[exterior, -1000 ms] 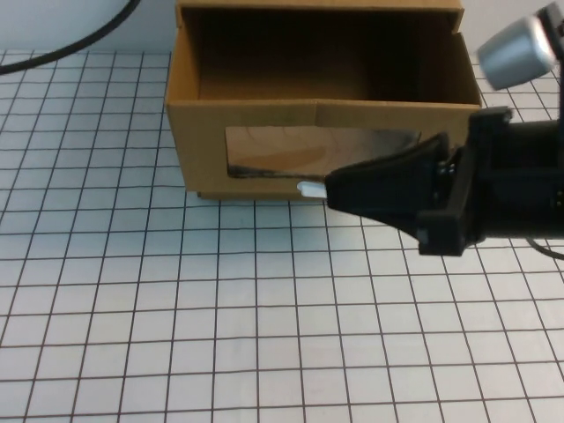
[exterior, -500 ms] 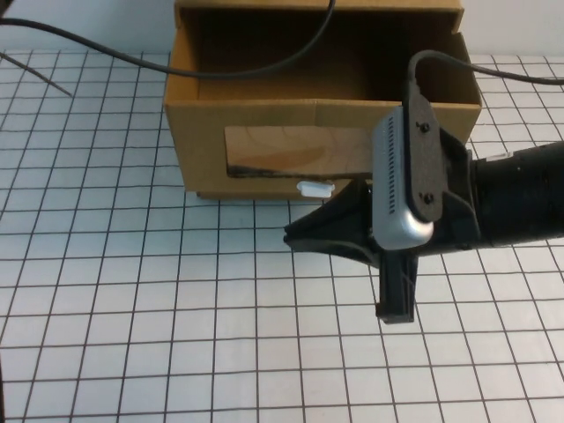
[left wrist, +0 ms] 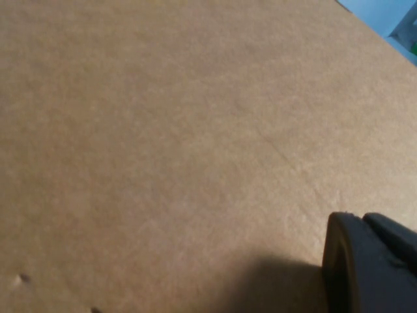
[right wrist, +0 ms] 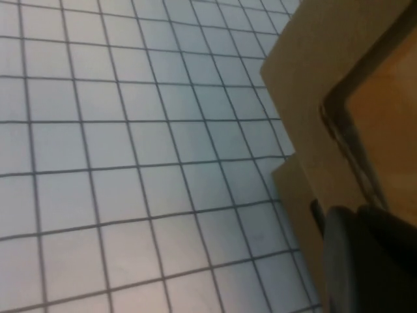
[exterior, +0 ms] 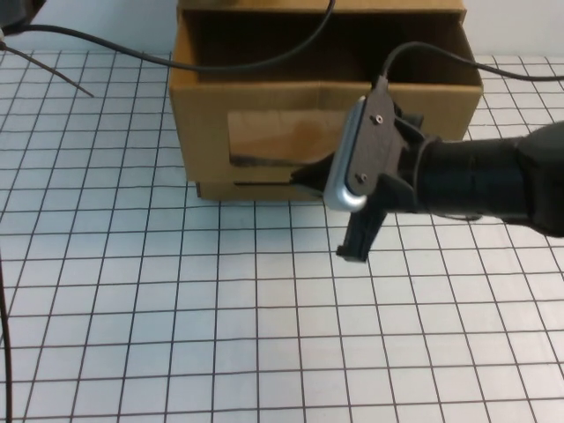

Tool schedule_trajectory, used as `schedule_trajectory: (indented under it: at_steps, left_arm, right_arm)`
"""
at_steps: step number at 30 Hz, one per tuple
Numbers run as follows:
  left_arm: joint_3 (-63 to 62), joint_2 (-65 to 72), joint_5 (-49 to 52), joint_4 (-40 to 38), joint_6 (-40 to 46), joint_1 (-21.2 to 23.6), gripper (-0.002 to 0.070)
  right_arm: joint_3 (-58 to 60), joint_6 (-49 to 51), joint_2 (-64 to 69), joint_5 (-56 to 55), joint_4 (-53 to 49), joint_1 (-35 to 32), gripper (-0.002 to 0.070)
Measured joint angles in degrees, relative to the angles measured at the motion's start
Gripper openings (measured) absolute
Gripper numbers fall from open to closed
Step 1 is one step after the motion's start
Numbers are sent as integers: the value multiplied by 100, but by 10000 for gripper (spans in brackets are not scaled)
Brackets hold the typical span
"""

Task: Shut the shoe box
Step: Close the shoe box with your right arm

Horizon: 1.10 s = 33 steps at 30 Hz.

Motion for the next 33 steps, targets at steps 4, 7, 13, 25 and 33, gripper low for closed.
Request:
schedule_trajectory:
  at_steps: [4,7,13,25,33]
  left_arm:
    - [0,0,11,0,0,0,-5]
    - [0,0,32,0,0,0,-5]
    - [0,0,86,0,0,0,-5]
    - [-13,0,143,-13,0,0,-5]
    - [-13,0,196,-13,0,0,-5]
  right_arm:
    - [-488,-62,399,-160,48,0,-14]
    - [-932,-62,706,-168,59,0,-14]
    - [-1770,4,1406,-222,59,0,-14]
    - [-2293,378,2006,-464,37,-202,-14]
    - [-2344,702,2006,84,-529,-341,-14]
